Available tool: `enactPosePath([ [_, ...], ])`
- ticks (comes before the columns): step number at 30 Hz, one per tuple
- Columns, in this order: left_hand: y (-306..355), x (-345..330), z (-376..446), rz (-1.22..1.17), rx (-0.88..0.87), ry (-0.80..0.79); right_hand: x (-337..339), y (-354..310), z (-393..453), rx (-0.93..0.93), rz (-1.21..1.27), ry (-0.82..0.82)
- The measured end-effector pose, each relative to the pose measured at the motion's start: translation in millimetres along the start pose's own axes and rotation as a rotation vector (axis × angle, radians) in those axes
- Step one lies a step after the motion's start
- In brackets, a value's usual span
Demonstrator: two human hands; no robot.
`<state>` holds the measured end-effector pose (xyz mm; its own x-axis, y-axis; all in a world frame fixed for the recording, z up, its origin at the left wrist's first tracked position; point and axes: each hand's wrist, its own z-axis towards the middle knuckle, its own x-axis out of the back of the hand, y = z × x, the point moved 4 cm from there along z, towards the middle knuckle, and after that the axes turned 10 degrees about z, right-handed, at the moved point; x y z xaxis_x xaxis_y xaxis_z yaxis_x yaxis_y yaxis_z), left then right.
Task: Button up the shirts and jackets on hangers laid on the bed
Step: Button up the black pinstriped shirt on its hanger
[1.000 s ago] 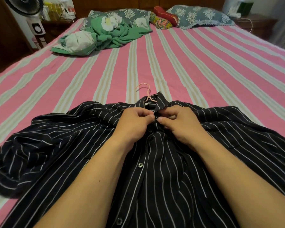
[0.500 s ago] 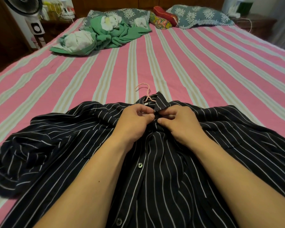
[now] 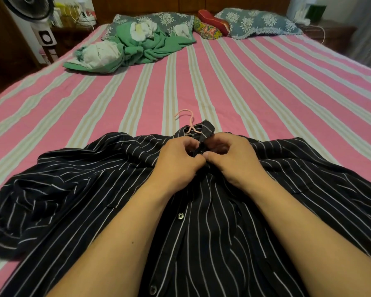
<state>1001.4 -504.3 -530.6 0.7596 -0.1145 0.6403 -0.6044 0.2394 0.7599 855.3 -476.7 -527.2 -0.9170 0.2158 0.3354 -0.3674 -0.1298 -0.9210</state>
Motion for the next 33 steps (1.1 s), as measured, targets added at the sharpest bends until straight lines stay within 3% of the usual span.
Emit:
enactPosePath([
  [7, -3, -5, 1, -0.064, 0.005, -0.034, 1, 2, 2, -0.032, -0.016, 0.018],
  [14, -13, -6, 5, -0.35, 0.123, -0.08, 5, 6, 3, -0.085, -0.036, 0.059],
  [16, -12, -5, 5, -0.324, 0.099, -0.068, 3, 2, 2, -0.105, -0.031, 0.075],
  [21, -4, -6, 5, -0.125, -0.018, -0.034, -8, -2, -8, -0.291, 0.245, 0.043],
  [28, -5, -6, 0, -0.111, 0.053, -0.265, -1, 9, -18, -0.569, 0.628, 0.025],
  [33, -6, 5, -2, -0.082, 0.058, -0.246, 2, 12, -19, -0.564, 0.598, 0.041],
])
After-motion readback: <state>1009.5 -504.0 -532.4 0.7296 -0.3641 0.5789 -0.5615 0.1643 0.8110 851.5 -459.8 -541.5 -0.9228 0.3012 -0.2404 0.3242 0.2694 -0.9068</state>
